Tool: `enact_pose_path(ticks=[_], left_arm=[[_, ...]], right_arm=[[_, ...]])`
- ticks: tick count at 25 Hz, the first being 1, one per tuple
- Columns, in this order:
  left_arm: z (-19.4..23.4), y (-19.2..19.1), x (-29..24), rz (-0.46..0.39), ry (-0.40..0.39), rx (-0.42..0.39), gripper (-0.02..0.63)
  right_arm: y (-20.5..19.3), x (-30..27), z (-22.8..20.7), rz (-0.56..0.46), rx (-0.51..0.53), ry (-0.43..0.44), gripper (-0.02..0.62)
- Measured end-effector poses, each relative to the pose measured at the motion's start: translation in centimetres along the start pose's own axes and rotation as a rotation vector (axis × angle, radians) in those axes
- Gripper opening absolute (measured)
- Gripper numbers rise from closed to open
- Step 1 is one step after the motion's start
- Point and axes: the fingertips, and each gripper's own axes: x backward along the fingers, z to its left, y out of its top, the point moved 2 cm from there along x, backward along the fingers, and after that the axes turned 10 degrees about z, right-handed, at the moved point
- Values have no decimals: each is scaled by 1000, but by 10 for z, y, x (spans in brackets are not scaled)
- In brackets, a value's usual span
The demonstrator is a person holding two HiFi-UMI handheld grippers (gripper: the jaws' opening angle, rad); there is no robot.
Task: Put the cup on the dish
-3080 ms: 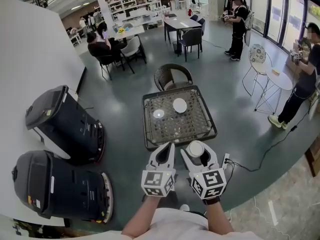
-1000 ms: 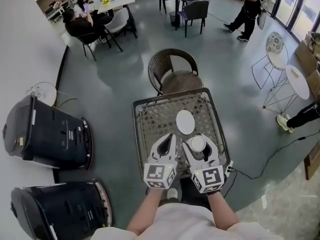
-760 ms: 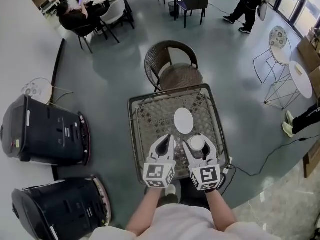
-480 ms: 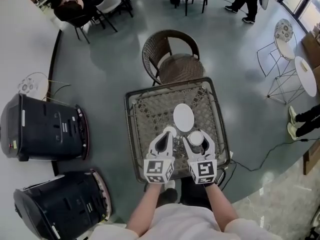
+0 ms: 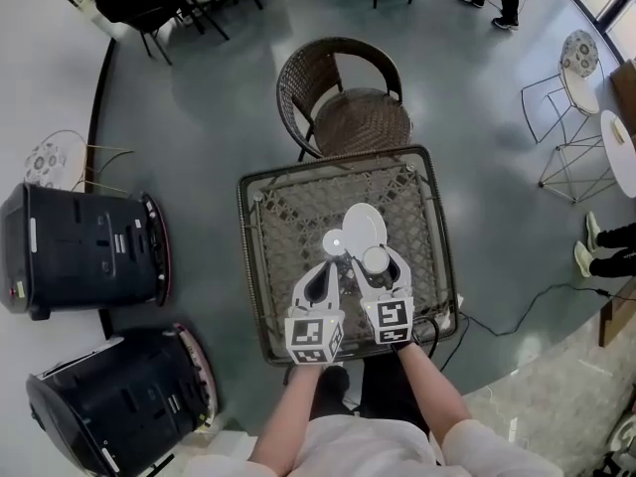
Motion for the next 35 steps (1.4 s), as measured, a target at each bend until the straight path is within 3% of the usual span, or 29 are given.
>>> enact_pose_path(ticks=[16, 27, 35], left_arm=[[27, -59, -66, 123, 19, 37, 3], [26, -78, -62, 147, 21, 34, 3], [30, -83, -46, 144, 63, 45, 3]], right_arm=[[-51, -112, -38, 67, 17, -37, 252], [-69, -134, -41, 138, 36, -48, 252], [-88, -135, -39, 196, 124, -53, 253]])
